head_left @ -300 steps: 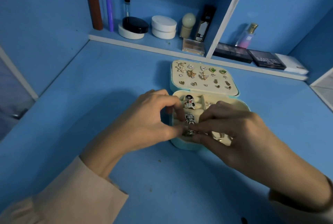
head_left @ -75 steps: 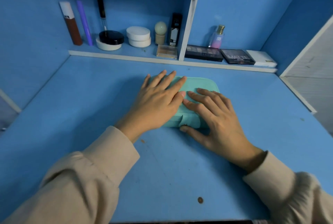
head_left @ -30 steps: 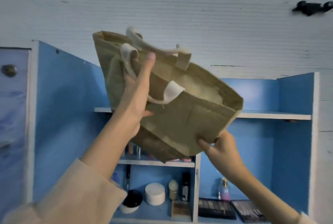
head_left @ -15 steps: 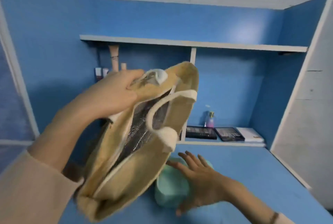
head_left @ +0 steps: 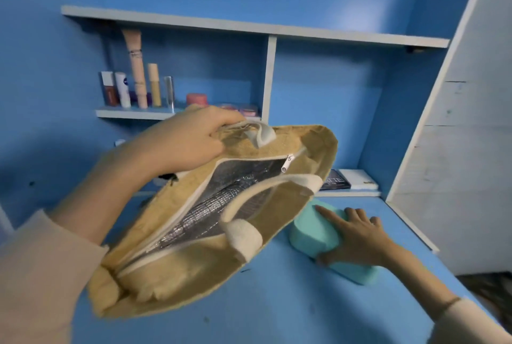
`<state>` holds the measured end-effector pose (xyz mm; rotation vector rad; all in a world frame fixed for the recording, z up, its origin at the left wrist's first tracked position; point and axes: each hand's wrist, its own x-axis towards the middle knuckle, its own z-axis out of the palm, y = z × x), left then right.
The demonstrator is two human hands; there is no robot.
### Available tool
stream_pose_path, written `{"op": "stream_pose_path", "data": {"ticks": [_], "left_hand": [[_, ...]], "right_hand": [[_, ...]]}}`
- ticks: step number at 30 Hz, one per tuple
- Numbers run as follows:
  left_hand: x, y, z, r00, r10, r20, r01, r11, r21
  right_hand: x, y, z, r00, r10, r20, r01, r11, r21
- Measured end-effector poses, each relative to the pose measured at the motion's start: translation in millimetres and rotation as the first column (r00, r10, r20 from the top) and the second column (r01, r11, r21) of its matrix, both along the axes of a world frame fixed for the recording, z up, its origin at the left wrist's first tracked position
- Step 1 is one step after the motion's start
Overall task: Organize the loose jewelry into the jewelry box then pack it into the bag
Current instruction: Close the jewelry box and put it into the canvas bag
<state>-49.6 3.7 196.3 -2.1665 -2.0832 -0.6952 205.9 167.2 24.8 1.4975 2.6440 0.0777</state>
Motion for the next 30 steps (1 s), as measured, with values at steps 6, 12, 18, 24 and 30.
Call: {"op": "stream_pose_path", "data": {"ticks": [6,12,18,24,30], "left_hand": [[27.9,21.0,-12.0,0.998,-0.037,-0.054,0.036,0.999,-0.009],[40.4,33.3,-22.1,0.995,-0.007,-0.096,-0.001,0.996,-0.084],[41.0,29.6,-18.7,0.989,0.022,-0.145,-0.027,0.999,-0.033],[14.9,21.3,2.1,0.987,0.148,-0.054,-0.125,0.944,0.305],[23.3,13.8,4.6,0.989,0.044,-0.138,0.011,0.928,0.373]], "right_hand": [[26.1,3.4,23.5,0.915,-0.147,-0.377,0.154,0.988,-0.012],[-15.0,-71.7,115.7,0.407,0.505,-0.761,-0.302,0.861,0.41],[-98.9,-67.7,82.0,0.81,0.586,-0.017,-0.582,0.799,-0.151],[-90.6,-90.9,27.0,0.829,0.531,0.177,-0.525,0.847,-0.085],[-105.7,-95.0,31.0,0.825,0.497,0.268,-0.509,0.86,-0.026]]}}
